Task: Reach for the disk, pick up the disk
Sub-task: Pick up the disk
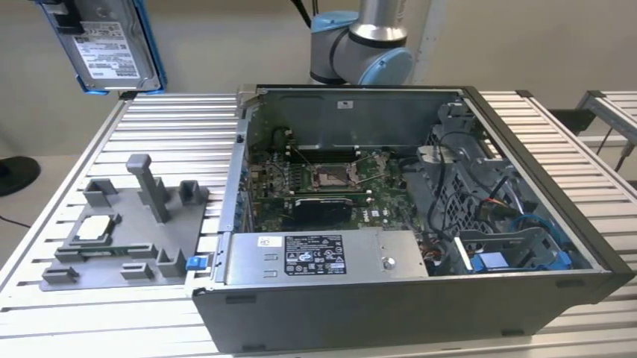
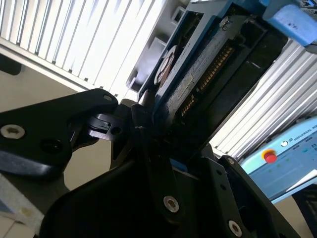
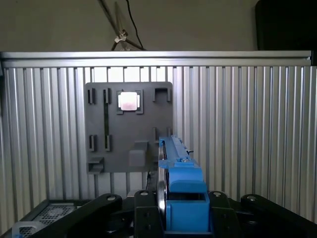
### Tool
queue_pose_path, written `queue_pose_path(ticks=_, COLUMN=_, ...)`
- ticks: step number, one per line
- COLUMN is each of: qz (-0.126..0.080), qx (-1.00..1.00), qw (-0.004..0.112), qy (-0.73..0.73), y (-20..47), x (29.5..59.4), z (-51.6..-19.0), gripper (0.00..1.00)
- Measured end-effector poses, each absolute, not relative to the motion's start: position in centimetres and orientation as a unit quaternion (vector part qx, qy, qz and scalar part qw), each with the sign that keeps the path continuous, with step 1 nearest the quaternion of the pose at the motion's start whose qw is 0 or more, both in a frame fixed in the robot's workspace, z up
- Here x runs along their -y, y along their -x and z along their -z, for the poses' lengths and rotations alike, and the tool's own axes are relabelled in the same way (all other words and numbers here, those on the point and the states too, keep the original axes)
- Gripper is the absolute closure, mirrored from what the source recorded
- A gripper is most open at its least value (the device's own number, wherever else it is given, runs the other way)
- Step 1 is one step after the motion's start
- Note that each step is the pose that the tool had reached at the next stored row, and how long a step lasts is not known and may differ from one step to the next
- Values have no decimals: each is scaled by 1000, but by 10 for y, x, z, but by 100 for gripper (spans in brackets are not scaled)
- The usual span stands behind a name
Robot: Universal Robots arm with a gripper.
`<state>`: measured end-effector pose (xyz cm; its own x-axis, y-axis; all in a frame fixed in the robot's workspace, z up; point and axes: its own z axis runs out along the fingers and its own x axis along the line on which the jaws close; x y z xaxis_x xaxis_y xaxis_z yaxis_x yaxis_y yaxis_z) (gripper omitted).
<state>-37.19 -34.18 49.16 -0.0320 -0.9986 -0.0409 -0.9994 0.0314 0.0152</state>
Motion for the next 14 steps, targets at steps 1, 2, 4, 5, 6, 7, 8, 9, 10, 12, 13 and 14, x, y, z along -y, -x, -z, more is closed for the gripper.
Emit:
queue_pose_path(ticks=1, qz=-20, qx=-718, qw=9, qy=696, y=372, x=342, z=-492, gripper=100)
queue_pose_path(ticks=2, qz=-20, qx=-718, qw=9, qy=696, y=372, x=342, z=-492, gripper=100)
queue_pose_path(ticks=4, qz=-20, qx=-718, qw=9, qy=696, y=372, x=342, z=-492, gripper=100)
queue_pose_path(ticks=5, qz=-20, qx=-718, qw=9, qy=696, y=372, x=342, z=-492, gripper=100)
queue_pose_path(ticks=6, qz=-20, qx=-718, qw=9, qy=696, y=372, x=342, z=-492, gripper=100)
queue_pose_path(ticks=7, qz=-20, qx=-718, qw=9, qy=696, y=371, x=342, z=-492, gripper=100)
queue_pose_path(ticks=8, qz=-20, qx=-718, qw=9, qy=696, y=370, x=342, z=-492, gripper=100)
queue_pose_path(ticks=9, qz=-20, qx=-718, qw=9, qy=696, y=369, x=342, z=-492, gripper=100)
queue_pose_path(ticks=10, qz=-20, qx=-718, qw=9, qy=696, y=368, x=342, z=-492, gripper=100)
queue_pose_path(ticks=12, qz=-20, qx=-718, qw=9, qy=696, y=364, x=342, z=-492, gripper=100)
queue_pose_path(ticks=13, qz=-20, qx=-718, qw=9, qy=696, y=361, x=342, z=-492, gripper=100)
queue_pose_path(ticks=14, qz=-20, qx=-718, qw=9, qy=696, y=358, x=342, z=-492, gripper=100)
